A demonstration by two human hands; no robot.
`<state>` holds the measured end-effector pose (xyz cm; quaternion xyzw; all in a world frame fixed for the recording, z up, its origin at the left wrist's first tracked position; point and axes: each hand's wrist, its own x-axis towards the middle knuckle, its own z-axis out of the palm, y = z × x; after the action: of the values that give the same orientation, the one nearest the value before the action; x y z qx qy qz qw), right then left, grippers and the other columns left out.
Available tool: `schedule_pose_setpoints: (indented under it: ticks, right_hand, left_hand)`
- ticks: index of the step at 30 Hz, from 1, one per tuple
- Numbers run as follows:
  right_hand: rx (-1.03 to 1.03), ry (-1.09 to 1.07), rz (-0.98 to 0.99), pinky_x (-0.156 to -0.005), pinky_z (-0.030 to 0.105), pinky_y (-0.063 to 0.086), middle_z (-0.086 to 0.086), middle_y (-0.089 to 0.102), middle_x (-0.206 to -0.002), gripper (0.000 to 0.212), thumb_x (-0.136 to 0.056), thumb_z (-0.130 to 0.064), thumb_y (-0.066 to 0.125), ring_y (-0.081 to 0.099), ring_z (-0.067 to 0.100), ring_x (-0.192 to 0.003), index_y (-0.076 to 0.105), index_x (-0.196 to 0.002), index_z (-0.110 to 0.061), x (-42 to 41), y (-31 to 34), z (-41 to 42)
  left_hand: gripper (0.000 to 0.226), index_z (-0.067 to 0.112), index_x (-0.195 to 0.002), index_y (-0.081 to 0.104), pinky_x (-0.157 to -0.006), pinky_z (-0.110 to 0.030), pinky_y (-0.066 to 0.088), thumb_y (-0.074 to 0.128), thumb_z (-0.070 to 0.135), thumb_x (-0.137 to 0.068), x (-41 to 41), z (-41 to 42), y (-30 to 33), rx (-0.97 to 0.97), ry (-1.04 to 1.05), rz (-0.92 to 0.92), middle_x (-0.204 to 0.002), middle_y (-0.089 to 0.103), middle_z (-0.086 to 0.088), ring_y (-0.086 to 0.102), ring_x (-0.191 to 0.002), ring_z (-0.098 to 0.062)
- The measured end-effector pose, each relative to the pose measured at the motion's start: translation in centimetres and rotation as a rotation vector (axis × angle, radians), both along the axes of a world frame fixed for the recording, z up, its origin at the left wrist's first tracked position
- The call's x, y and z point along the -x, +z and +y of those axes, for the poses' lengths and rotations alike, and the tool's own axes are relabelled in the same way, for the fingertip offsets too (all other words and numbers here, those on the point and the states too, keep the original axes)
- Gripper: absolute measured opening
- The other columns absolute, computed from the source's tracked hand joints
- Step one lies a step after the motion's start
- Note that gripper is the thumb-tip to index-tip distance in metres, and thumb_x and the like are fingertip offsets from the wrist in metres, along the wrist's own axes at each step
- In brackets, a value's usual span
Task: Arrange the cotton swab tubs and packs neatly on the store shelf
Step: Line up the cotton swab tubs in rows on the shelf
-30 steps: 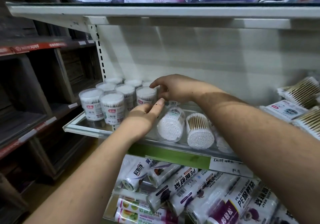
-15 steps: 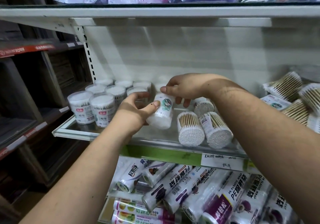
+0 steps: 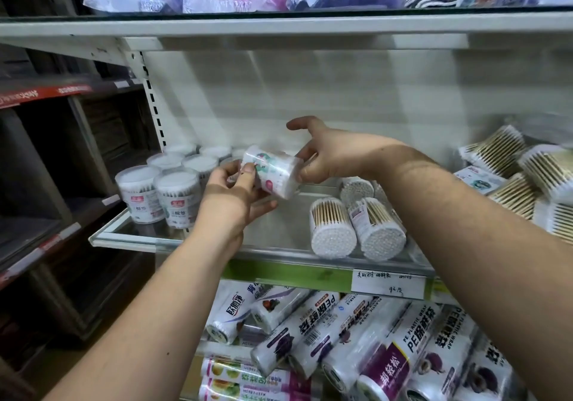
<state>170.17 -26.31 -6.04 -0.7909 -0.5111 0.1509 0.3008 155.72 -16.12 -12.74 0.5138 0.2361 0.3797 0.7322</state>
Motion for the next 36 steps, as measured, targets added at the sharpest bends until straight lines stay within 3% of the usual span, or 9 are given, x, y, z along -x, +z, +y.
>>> schedule_pose_setpoints:
  ticks: [6, 9, 12, 16, 19, 23, 28, 32, 36]
  right_hand:
    - [-0.095, 0.054, 0.243, -0.088, 0.041, 0.058, 0.005, 0.064, -0.116, 0.055, -0.086, -0.009, 0.071, 0.068, 0.022, -0.102, 0.047, -0.133, -0.024, 0.1, -0.8, 0.5]
    - [-0.066, 0.111, 0.265, -0.089, 0.037, 0.058, 0.0, 0.06, -0.12, 0.072, -0.074, -0.023, 0.084, 0.066, 0.017, -0.106, 0.046, -0.136, -0.026, 0.6, -0.8, 0.7]
    - [-0.033, 0.077, 0.057, -0.091, 0.029, 0.055, -0.008, 0.057, -0.124, 0.079, -0.067, -0.035, 0.088, 0.063, 0.01, -0.104, 0.048, -0.135, -0.03, 1.2, -1.0, 1.1]
    - [0.0, 0.074, -0.065, -0.09, 0.024, 0.051, -0.012, 0.058, -0.118, 0.07, -0.071, -0.038, 0.085, 0.063, 0.009, -0.099, 0.052, -0.133, -0.036, 2.3, -0.7, 1.6]
    - [0.038, 0.083, -0.121, -0.09, 0.027, 0.051, -0.015, 0.057, -0.12, 0.069, -0.072, -0.04, 0.084, 0.062, 0.006, -0.101, 0.051, -0.133, -0.041, 3.7, 0.1, 2.0]
    - [0.07, 0.054, -0.239, -0.087, 0.025, 0.048, -0.015, 0.054, -0.125, 0.074, -0.075, -0.039, 0.083, 0.058, 0.005, -0.102, 0.044, -0.139, -0.037, 6.0, 0.6, 3.3]
    - [0.103, -0.016, -0.358, -0.099, 0.034, 0.045, -0.008, 0.052, -0.131, 0.068, -0.074, -0.04, 0.082, 0.053, 0.014, -0.113, 0.047, -0.131, -0.029, 8.0, -0.4, 5.5]
    - [0.105, -0.064, -0.439, -0.096, 0.03, 0.041, -0.001, 0.048, -0.132, 0.054, -0.078, -0.046, 0.076, 0.05, 0.018, -0.116, 0.054, -0.126, -0.033, 9.4, -1.7, 6.5]
    - [0.088, -0.135, -0.394, -0.092, 0.027, 0.04, -0.005, 0.049, -0.121, 0.049, -0.083, -0.053, 0.069, 0.053, 0.015, -0.112, 0.056, -0.127, -0.035, 9.5, -1.0, 5.4]
  left_hand:
    - [0.031, 0.004, -0.12, 0.039, -0.053, -0.041, 0.059, 0.049, 0.026, -0.101, 0.8, 0.4, -0.4, 0.037, 0.02, 0.161, -0.109, 0.063, -0.028, 0.07, -0.052, -0.024]
    - [0.035, 0.001, -0.118, 0.04, -0.049, -0.042, 0.056, 0.043, 0.032, -0.103, 0.9, 0.4, -0.5, -0.008, -0.011, 0.28, -0.1, 0.066, -0.027, 0.068, -0.049, -0.024]
    - [0.031, 0.003, -0.109, 0.048, -0.046, -0.039, 0.056, 0.045, 0.032, -0.102, 1.3, 0.7, -0.5, -0.115, -0.063, 0.412, -0.093, 0.066, -0.019, 0.066, -0.049, -0.025]
    - [0.023, 0.016, -0.085, 0.058, -0.057, -0.034, 0.053, 0.065, 0.037, -0.091, 3.0, 1.8, -1.2, -0.566, 0.007, 0.696, -0.075, 0.067, -0.01, 0.065, -0.061, -0.027]
    - [0.033, 0.016, -0.087, 0.061, -0.062, -0.031, 0.042, 0.064, 0.049, -0.087, 4.6, 2.0, -1.2, -1.033, 0.174, 0.903, -0.081, 0.066, -0.009, 0.063, -0.082, -0.032]
    - [0.037, 0.012, -0.09, 0.063, -0.062, -0.031, 0.039, 0.057, 0.049, -0.092, 6.0, 2.3, -0.8, -1.263, 0.234, 1.016, -0.084, 0.064, -0.012, 0.063, -0.084, -0.036]
    - [0.026, 0.015, -0.095, 0.066, -0.063, -0.034, 0.043, 0.056, 0.038, -0.092, 7.2, 3.7, -1.0, -1.412, 0.232, 0.986, -0.09, 0.067, -0.012, 0.063, -0.086, -0.037]
    - [0.024, 0.02, -0.099, 0.066, -0.068, -0.036, 0.049, 0.053, 0.039, -0.091, 8.0, 4.2, -1.2, -1.445, 0.146, 0.935, -0.095, 0.067, -0.009, 0.063, -0.089, -0.034]
    - [0.025, 0.023, -0.105, 0.066, -0.073, -0.036, 0.05, 0.051, 0.036, -0.091, 8.5, 4.2, -1.7, -1.476, 0.092, 0.873, -0.101, 0.069, -0.003, 0.063, -0.096, -0.029]
